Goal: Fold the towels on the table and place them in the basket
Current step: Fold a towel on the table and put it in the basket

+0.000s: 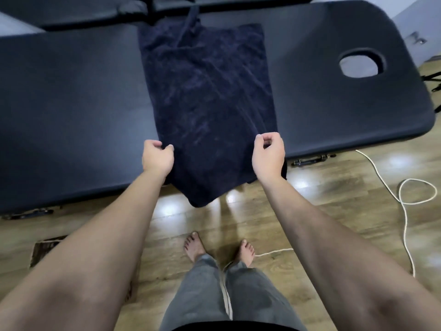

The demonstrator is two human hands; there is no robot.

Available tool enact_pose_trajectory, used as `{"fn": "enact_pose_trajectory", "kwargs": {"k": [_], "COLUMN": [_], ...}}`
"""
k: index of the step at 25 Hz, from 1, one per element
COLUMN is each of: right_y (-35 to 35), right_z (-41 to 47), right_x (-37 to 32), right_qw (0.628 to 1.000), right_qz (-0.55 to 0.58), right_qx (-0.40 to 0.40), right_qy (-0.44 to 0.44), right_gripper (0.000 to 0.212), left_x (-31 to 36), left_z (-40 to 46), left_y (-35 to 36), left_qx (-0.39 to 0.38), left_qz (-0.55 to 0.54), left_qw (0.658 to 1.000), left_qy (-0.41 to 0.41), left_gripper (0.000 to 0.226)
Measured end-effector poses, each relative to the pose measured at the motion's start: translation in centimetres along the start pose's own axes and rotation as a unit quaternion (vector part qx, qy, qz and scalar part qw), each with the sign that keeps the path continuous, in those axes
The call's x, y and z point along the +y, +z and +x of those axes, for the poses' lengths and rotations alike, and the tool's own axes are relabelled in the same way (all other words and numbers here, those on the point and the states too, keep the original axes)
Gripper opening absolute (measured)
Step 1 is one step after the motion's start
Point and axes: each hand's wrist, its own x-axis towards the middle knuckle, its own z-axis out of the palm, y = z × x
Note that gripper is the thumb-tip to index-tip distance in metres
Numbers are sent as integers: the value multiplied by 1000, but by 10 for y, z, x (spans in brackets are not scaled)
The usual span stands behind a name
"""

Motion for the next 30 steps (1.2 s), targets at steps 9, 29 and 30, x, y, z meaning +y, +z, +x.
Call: {"fn": "enact_pose_trajectory", "kwargs": {"k": [9,29,30], "right_y": [74,248,254], "right_z": [68,302,308], "right_x": [-83,-218,-219], "right_qw": [976,975,971], "right_qz": [-137,-53,-47], "right_qx": [-164,-178,-188], "right_qy": [-52,121,137], "right_gripper": [33,63,60], "left_x": [84,234,235], "left_z": [92,306,313], "left_y": [-7,18,19], "left_qx": [-117,-44,-45], "left_qz": [7,-157,-158], "left_qw": [993,985,985], "left_qy": [-22,-59,-60], "left_gripper": [58,60,59]}}
